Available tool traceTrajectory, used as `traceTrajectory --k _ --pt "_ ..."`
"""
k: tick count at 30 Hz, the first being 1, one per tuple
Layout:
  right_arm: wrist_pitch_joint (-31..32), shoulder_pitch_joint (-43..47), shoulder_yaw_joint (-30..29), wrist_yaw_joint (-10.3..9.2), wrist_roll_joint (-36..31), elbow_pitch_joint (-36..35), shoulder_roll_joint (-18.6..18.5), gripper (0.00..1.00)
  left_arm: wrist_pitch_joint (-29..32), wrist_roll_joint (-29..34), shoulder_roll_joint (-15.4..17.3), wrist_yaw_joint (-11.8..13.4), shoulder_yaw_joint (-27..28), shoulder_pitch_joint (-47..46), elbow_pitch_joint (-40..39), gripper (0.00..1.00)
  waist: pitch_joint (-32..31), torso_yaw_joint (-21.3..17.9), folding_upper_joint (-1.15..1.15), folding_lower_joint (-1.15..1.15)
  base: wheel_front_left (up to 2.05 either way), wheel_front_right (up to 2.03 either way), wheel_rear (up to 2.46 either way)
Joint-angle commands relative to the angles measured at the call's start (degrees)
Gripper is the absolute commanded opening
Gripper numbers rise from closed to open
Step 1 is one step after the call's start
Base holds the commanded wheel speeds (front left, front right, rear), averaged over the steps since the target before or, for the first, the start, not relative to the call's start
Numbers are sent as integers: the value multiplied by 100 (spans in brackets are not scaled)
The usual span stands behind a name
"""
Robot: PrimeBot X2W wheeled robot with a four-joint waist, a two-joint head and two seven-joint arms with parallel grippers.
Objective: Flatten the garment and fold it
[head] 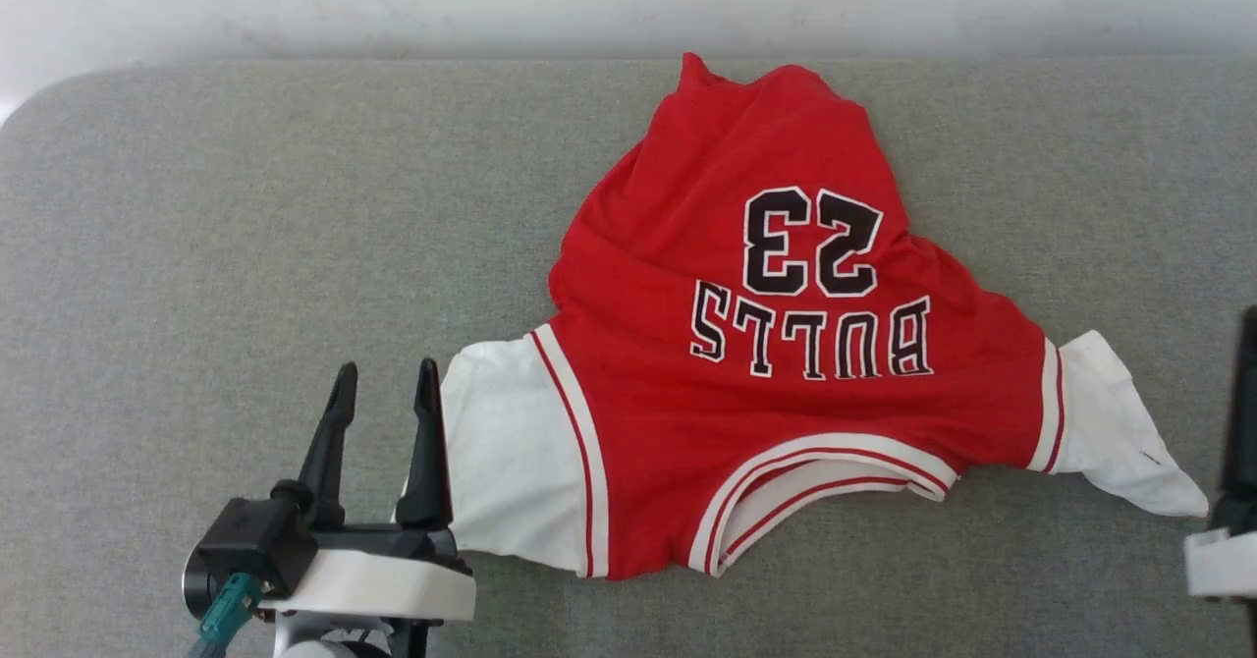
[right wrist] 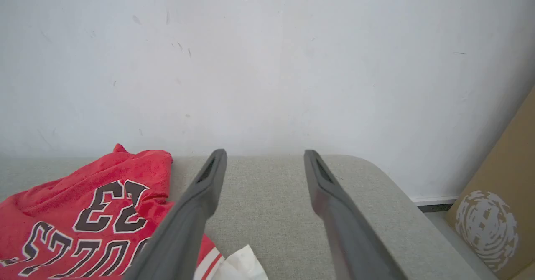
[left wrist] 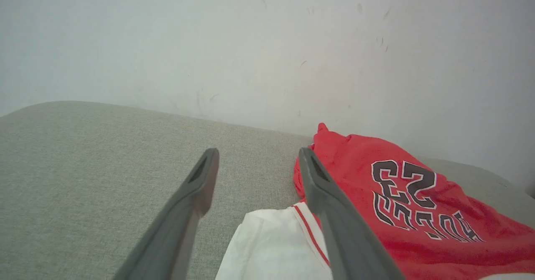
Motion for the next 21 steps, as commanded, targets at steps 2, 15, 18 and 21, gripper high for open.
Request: traceTrajectory --k 2,15,18,21 --pt "-444 112 161 -5 244 300 24 100 -27 88 -3 -62 42 119 1 100 -49 -49 0 1 0 0 0" --pt "-1204 204 542 -5 378 1152 26 100 956 458 391 -137 -127 184 360 100 -186 -126 0 1 0 0 0" --pt "-1183 194 592 -5 367 1165 26 100 1786 478 662 -270 -242 121 433 100 -154 -144 0 1 0 0 0" --pt "-1156 200 674 -5 390 1191 26 100 2505 431 898 -378 -323 45 393 100 -74 -157 0 1 0 0 0"
